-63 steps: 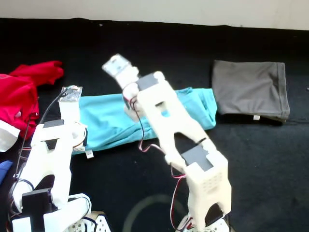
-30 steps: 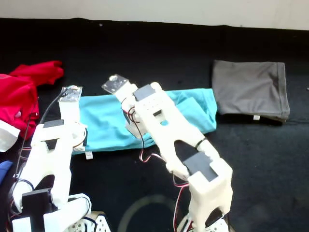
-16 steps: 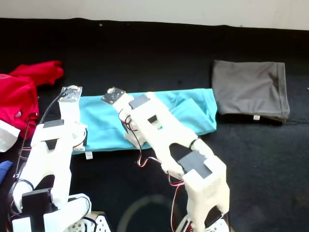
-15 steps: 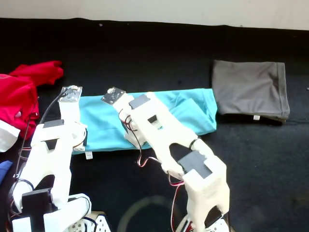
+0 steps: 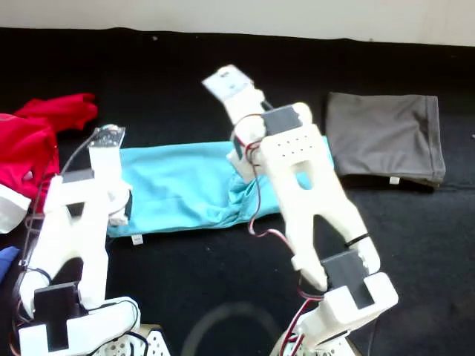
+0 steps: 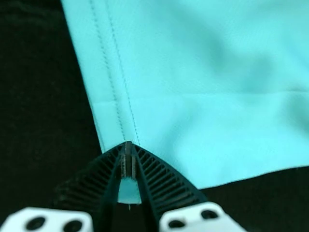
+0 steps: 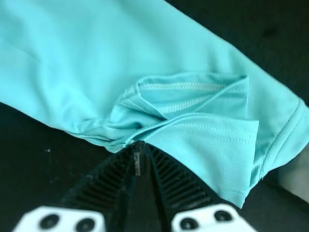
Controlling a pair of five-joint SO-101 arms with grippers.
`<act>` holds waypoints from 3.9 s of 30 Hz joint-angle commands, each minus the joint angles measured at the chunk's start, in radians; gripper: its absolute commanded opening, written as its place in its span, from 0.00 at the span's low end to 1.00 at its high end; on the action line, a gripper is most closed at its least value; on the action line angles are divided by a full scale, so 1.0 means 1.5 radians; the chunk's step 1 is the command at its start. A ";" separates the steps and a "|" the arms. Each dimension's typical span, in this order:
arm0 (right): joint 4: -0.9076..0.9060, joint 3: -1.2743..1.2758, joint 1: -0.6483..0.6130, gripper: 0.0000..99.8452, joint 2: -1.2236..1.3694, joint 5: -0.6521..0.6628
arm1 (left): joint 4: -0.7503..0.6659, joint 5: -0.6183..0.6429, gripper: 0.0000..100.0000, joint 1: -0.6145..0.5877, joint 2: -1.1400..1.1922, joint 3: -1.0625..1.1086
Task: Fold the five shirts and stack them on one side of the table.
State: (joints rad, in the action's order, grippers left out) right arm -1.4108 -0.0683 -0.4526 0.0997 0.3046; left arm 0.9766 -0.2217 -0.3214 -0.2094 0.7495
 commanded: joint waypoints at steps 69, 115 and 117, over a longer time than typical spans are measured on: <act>0.073 -0.153 -0.058 0.01 0.273 -0.005 | 0.184 0.057 0.10 -0.006 -0.008 -0.210; -0.233 -0.303 0.033 0.01 0.103 0.008 | 0.081 0.122 0.19 -0.099 0.055 -0.208; -0.233 -0.237 0.034 0.01 0.039 0.029 | 0.072 0.122 0.19 -0.099 0.103 -0.222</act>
State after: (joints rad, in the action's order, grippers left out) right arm -1.7515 -0.5424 -0.4173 0.3345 0.3138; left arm 1.1101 -0.0437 -0.4611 -0.1128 0.4611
